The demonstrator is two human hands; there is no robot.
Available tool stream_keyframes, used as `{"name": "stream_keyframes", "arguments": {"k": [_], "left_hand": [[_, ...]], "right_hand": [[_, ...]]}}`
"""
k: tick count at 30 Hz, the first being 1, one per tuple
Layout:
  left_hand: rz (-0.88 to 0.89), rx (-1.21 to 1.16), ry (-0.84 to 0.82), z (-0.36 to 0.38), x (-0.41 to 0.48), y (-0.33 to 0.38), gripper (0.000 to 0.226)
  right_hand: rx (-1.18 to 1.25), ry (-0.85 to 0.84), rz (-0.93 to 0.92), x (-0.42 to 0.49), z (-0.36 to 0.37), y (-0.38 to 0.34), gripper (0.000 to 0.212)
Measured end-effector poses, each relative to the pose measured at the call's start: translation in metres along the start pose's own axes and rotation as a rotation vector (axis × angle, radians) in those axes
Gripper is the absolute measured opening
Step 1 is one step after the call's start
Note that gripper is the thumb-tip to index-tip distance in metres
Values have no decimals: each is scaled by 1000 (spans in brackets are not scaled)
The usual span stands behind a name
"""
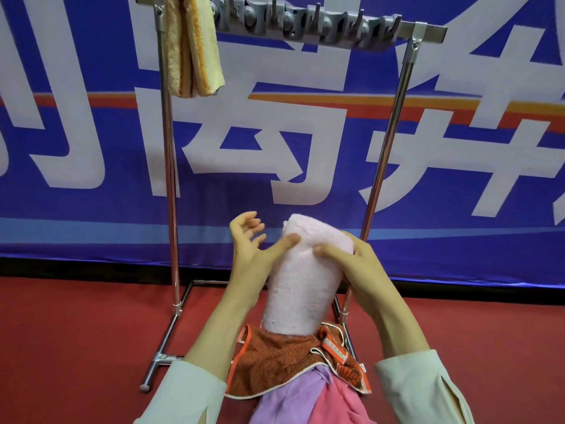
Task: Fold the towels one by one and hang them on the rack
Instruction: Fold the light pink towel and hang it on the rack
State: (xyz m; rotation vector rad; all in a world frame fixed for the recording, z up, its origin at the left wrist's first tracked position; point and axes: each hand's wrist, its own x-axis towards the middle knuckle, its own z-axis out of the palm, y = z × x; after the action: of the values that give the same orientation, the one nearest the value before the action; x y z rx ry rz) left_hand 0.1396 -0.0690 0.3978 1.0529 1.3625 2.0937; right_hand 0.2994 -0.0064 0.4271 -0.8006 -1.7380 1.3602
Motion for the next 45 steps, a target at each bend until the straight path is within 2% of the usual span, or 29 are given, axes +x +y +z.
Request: {"name": "stream_keyframes", "arguments": {"k": [3, 7, 11, 13, 15, 17, 20, 22, 25, 29, 31, 34, 37, 40, 42, 45], "left_hand": [[-334, -179, -161, -9, 5, 0, 92], [-643, -250, -340, -10, 0, -4, 101], [-794, -430, -505, -1, -13, 8, 75], [-849, -504, -516, 5, -20, 10, 60], [-864, -454, -555, 10, -21, 6, 63], [-895, -380, -541, 11, -20, -2, 51], [-889, -251, -401, 12, -18, -3, 25], [-862, -268, -295, 11, -16, -5, 25], [-804, -356, -173, 8, -10, -9, 35], [-751, -390, -87, 6, -7, -12, 33], [-712, -349, -71, 5, -7, -15, 29], [-707, -381, -108, 4, -7, -15, 42], [-757, -510, -130, 0, -4, -17, 61], [-831, -664, -198, -7, -3, -24, 84], [-891, -729, -233, -10, -4, -26, 85], [-916, -683, -225, -7, -6, -22, 70]], "right_hand": [[185, 13, 80, -2, -3, -10, 20], [339, 39, 243, -2, -6, -17, 20], [342, 134, 306, 5, -3, -11, 25], [320, 184, 300, 10, -1, -1, 33], [259, 210, 309, 14, 0, 11, 39], [180, 206, 323, 18, 2, 19, 47], [51, 200, 335, 21, 4, 23, 58], [-86, 205, 338, 19, 5, 21, 61], [-240, 131, 304, 16, 8, 16, 50], [-442, -36, 294, 10, 19, 9, 53], [-465, -74, 297, 9, 23, 11, 52], [-239, -101, 337, 9, 22, 15, 36], [191, -150, 360, 8, 19, 12, 19], [547, -164, 346, 10, 17, 10, 19], [681, -170, 350, 10, 21, 10, 23], [763, -173, 387, 11, 24, 13, 25]]}}
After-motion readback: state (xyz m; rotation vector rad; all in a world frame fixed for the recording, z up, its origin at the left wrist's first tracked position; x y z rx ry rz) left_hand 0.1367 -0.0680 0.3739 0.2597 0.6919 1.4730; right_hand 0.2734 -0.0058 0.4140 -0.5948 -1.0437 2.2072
